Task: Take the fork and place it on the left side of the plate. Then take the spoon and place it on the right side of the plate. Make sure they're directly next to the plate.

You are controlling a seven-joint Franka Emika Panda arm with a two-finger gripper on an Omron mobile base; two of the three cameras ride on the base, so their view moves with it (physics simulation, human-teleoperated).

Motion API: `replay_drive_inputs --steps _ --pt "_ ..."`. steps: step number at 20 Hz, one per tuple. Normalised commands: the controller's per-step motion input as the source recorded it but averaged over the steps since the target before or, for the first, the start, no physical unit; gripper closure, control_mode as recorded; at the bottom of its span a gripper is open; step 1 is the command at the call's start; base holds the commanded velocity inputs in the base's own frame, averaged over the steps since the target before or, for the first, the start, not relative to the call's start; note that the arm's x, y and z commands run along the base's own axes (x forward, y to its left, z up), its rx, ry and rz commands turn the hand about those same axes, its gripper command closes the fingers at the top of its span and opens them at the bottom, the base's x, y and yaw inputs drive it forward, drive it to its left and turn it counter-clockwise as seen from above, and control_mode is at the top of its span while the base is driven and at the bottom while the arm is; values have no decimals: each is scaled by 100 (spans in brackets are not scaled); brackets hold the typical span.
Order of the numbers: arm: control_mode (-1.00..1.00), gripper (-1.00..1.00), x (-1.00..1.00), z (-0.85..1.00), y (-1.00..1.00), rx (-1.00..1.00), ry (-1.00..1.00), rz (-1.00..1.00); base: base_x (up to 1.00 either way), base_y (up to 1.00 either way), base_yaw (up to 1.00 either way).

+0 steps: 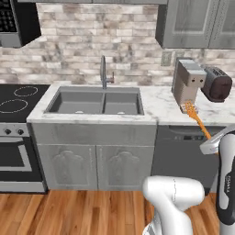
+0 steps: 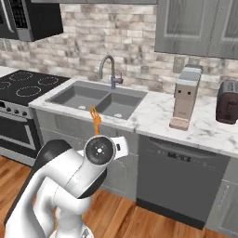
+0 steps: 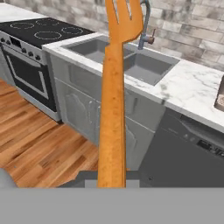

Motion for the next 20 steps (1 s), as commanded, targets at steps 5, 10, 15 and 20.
replay_drive_inputs --steps 5,10,15,20 --pt "100 100 0 0 0 0 0 0 -99 -19 24" --pt "100 100 0 0 0 0 0 0 -100 -12 25" --pt "100 100 0 0 0 0 0 0 -100 -9 24" --pt "100 100 0 0 0 0 0 0 -100 -11 24"
